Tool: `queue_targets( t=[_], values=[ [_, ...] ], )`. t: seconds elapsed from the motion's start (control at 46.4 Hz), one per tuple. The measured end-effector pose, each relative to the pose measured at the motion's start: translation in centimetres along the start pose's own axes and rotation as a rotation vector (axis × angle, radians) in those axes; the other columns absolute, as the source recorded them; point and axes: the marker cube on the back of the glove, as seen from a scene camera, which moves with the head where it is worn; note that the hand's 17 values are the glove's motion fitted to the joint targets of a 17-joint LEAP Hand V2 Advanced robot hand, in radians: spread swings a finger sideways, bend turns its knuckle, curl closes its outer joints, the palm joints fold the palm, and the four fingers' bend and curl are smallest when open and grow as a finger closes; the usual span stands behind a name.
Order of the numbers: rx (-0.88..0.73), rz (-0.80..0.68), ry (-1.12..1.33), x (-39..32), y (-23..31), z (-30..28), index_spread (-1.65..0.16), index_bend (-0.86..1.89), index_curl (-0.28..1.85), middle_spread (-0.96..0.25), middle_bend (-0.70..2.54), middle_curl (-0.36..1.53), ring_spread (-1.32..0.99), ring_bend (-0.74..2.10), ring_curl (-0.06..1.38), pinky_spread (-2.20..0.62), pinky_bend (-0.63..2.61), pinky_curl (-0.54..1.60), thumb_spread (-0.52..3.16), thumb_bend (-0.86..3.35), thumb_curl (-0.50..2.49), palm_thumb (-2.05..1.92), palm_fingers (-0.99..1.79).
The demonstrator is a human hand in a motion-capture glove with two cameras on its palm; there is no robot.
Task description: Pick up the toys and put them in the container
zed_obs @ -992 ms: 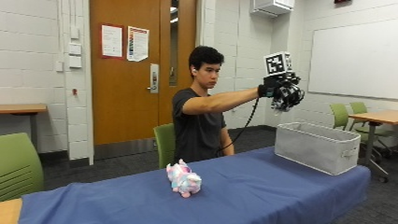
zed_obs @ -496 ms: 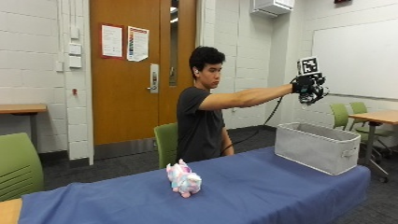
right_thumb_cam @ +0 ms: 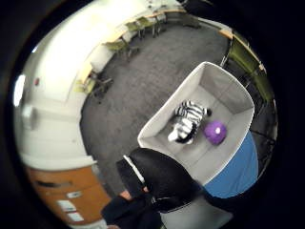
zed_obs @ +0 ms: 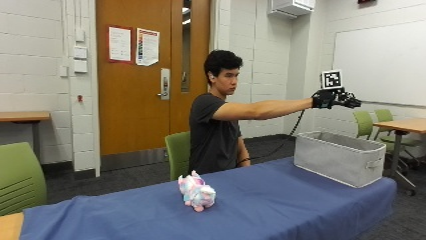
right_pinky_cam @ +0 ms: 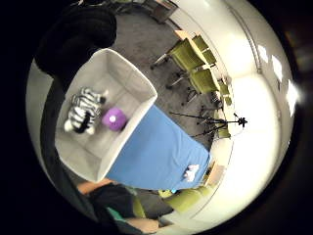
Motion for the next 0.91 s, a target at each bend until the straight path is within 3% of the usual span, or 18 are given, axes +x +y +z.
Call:
queue_targets(
  t=[0.173,0.259,0.388,0.539,0.906],
  values=[
    [0.009,0.079,0.082,-4.6,1.5,-0.6,-0.35,0.10,0.51,-0.14,0.22,0.56,-0.16,0.59,0.29,-0.08,1.04,0.38,0.92,-0.13,0.45,-0.16,-0.07],
    [0.007,0.166,0.104,-0.9,4.4,-1.4,-0.34,0.11,0.48,-0.12,0.24,0.56,-0.17,0.60,0.29,-0.07,1.01,0.36,0.92,-0.12,0.40,-0.16,-0.06],
    [0.008,0.101,0.066,5.2,11.2,-3.1,-0.34,0.13,0.44,-0.11,0.26,0.55,-0.18,0.59,0.29,-0.07,0.96,0.34,0.92,-0.12,0.34,-0.16,-0.05],
    [0.007,0.279,0.219,13.8,18.0,-3.8,-0.33,0.15,0.41,-0.09,0.26,0.53,-0.19,0.57,0.28,-0.07,0.94,0.33,0.91,-0.12,0.29,-0.16,-0.04],
    [0.000,0.575,0.186,29.3,34.2,-5.8,-0.32,0.15,0.37,-0.08,0.26,0.50,-0.23,0.52,0.27,-0.07,0.89,0.33,0.91,-0.11,0.21,-0.15,-0.03]
  ],
)
